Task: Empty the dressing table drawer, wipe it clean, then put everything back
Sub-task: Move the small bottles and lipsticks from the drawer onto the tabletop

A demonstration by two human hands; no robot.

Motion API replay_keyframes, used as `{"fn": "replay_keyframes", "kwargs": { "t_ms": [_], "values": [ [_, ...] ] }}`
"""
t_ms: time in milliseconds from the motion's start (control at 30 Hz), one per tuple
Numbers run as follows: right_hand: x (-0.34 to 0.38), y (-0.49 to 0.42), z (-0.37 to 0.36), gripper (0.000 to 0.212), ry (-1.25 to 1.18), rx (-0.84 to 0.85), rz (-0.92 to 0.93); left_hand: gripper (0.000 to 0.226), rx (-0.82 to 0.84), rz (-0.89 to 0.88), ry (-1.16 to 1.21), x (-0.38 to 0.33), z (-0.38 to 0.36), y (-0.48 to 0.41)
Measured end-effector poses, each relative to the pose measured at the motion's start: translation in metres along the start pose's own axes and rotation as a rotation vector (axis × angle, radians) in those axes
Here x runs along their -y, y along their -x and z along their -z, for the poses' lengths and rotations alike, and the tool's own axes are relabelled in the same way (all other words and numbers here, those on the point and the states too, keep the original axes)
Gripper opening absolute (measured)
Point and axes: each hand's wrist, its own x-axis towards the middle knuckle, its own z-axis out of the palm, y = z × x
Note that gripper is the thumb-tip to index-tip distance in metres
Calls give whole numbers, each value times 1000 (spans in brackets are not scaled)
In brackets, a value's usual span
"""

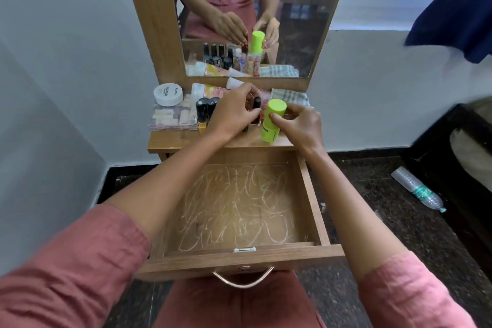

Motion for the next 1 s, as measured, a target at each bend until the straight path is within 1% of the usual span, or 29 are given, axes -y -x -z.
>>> {"fn": "replay_keyframes", "kwargs": {
  "t_ms": [100, 300, 467, 567, 800, 1000],
  "values": [
    [-3, -6, -7, 27, -3, 20, -16, 15, 15, -17, -38, 4, -3, -6],
    [-8, -13, -12, 23, 12, 11, -8, 15, -53, -9, -236, 11, -9, -17],
    [-11, -15, -12, 23, 4, 19, 9, 15, -29, 5, -279, 14, -9, -21],
    [-12, -16, -11, 24, 31, 31, 33, 11, -9, 8, -304, 14, -9, -24],
    [-16, -16, -11, 28, 57, 39, 90, 7, 24, 11, -331, 13, -8, -28],
    [-23, -19, -13, 43, 50, 40, 64, 8, 62, -4, -348, 14, -9, -25]
  ]
}}
